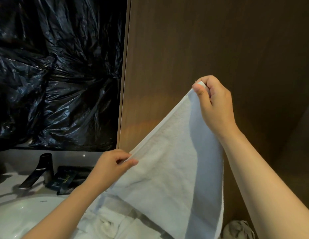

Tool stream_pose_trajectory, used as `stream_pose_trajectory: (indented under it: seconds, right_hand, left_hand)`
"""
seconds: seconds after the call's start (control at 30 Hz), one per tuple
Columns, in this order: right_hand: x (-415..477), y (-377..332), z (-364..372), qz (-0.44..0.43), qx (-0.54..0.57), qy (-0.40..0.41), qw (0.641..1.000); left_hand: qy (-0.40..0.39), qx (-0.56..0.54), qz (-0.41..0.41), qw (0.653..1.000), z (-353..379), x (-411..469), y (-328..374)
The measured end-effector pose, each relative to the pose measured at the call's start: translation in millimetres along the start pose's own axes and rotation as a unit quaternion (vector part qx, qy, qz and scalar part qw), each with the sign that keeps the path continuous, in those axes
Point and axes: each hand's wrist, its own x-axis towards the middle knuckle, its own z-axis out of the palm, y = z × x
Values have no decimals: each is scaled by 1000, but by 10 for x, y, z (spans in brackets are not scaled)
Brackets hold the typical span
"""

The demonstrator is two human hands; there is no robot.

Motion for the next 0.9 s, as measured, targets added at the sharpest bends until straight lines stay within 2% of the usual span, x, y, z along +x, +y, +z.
stream_pose_trajectory:
  seconds: [0.17,0.4,0.63,0.77,0.9]
  right_hand:
    - [9,131,-73,29,-4,31,999]
    - [40,252,-124,63,-1,73,995]
    - [16,446,-194,91,-25,119,988]
    - [-34,587,-246,117,-49,140,982]
    - [-74,712,-265,138,-98,167,971]
  left_hand:
    - [-3,13,-43,999,-195,31,-259]
    - [91,43,-65,993,-456,256,-391]
    - [138,49,-2,989,-702,434,-142]
    - [195,28,40,980,-787,494,62]
    - [239,-8,26,971,-808,524,177]
